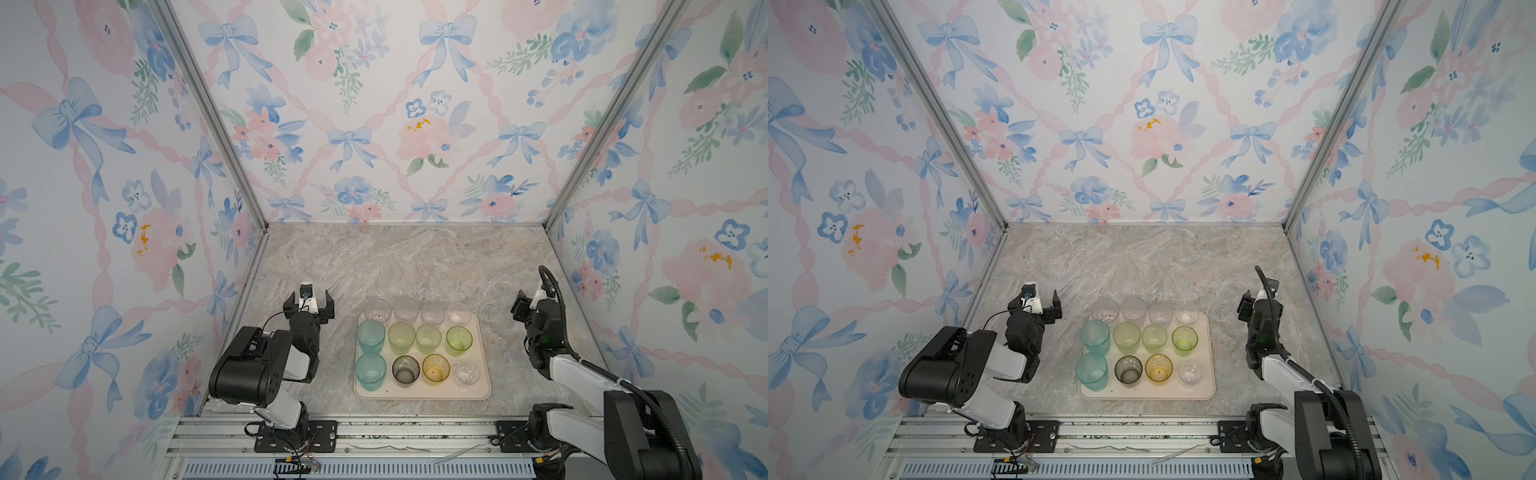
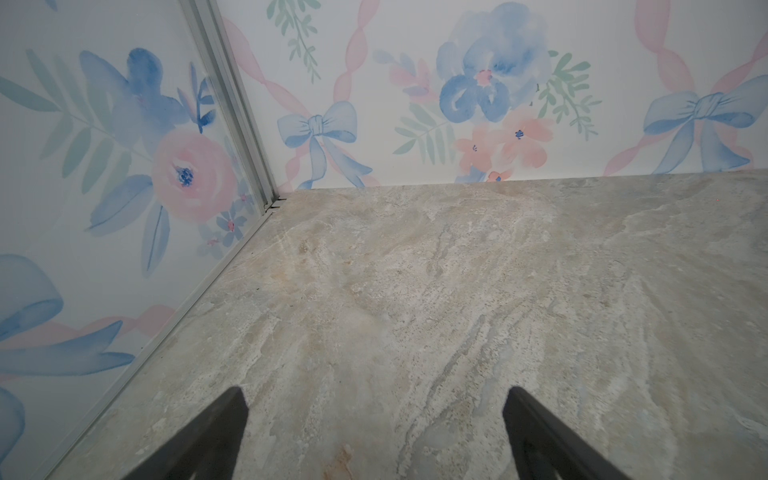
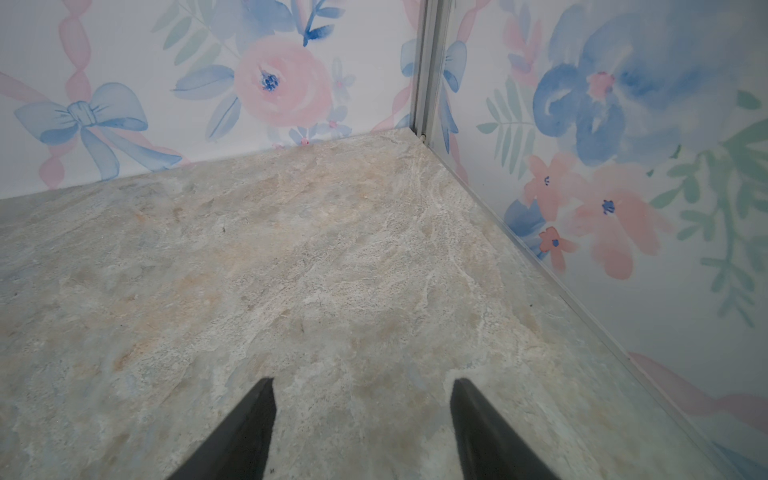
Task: Place the glasses into the tray
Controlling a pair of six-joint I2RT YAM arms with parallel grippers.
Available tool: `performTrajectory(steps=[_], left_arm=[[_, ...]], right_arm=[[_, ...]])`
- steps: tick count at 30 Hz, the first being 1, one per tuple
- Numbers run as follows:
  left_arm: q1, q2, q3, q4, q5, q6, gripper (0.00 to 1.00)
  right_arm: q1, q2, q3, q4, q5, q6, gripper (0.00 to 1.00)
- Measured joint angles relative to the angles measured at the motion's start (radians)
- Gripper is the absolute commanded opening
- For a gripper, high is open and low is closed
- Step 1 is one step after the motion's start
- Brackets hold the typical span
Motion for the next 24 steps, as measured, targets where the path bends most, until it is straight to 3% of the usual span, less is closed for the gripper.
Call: performTrajectory(steps=[12, 14, 15, 24], left_arm=[[0.0, 0.0, 0.0, 0.0, 0.0, 0.0, 0.98], [0.0, 0.0, 0.001, 0.0, 0.0, 0.0, 0.98], [0.0, 0.0, 0.001, -0.001, 0.0, 0.0, 0.98], [0.0, 0.0, 0.003, -0.001, 0.0, 0.0, 0.98]], right_arm=[[0.108, 0.323, 0.007, 0.275, -0.002, -0.137, 0.72], [0.1, 0.343, 0.01, 0.291, -0.01, -0.14, 0.77], [0.089, 0.358, 0.024, 0.294, -0.009, -0.137, 0.96], [0.045, 0.364, 0.069, 0.279, -0.024, -0.121, 0.97]])
